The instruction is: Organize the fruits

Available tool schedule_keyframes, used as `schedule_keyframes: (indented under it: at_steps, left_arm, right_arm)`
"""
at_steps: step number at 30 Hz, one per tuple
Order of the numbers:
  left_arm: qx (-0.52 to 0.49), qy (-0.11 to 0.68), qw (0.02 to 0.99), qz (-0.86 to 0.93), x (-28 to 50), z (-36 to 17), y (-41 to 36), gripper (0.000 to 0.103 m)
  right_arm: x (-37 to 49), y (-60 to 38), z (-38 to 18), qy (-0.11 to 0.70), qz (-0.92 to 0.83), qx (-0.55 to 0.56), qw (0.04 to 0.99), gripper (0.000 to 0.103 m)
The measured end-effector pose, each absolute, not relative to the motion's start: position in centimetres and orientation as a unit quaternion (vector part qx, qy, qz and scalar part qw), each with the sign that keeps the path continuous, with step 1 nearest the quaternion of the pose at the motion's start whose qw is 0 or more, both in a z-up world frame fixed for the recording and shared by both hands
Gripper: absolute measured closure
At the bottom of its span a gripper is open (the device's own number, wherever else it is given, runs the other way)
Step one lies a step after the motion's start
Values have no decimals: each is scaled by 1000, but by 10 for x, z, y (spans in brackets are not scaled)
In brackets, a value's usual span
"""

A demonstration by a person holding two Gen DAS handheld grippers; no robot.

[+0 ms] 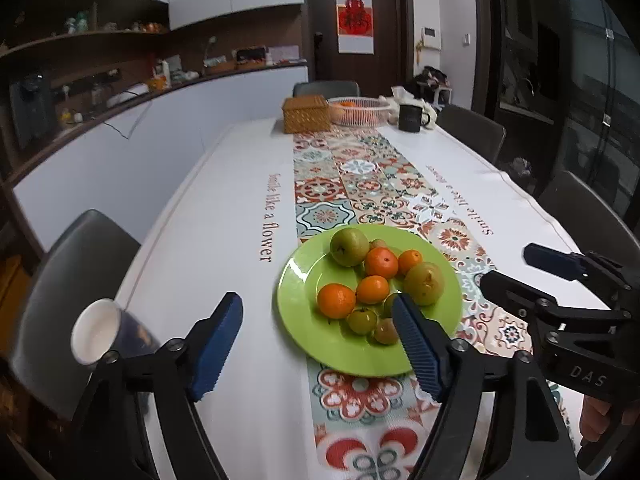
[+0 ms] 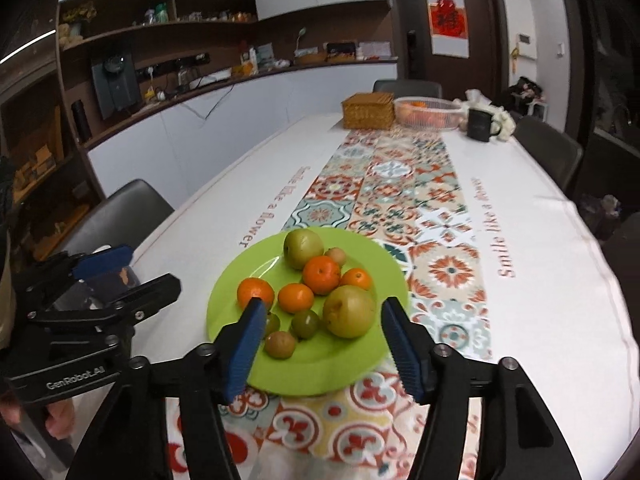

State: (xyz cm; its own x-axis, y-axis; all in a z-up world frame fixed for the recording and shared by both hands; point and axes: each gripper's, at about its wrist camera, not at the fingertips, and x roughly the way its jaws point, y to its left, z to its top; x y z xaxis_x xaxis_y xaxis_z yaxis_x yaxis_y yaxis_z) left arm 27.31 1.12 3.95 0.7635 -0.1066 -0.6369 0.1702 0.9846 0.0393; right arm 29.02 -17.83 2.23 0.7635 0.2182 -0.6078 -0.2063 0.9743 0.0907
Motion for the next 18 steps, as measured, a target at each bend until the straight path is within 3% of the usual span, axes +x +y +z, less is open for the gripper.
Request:
schedule_keyframes:
  at_steps: [7,18]
  left_arm:
    - [44,307,949,-60,223,60,9,13]
    - [58,262,962,-52,142,75,-4,1]
  right_arm:
    - [242,-189,43,301,95,4,949,25]
    - [160,-208,62,265,61,2,962,16]
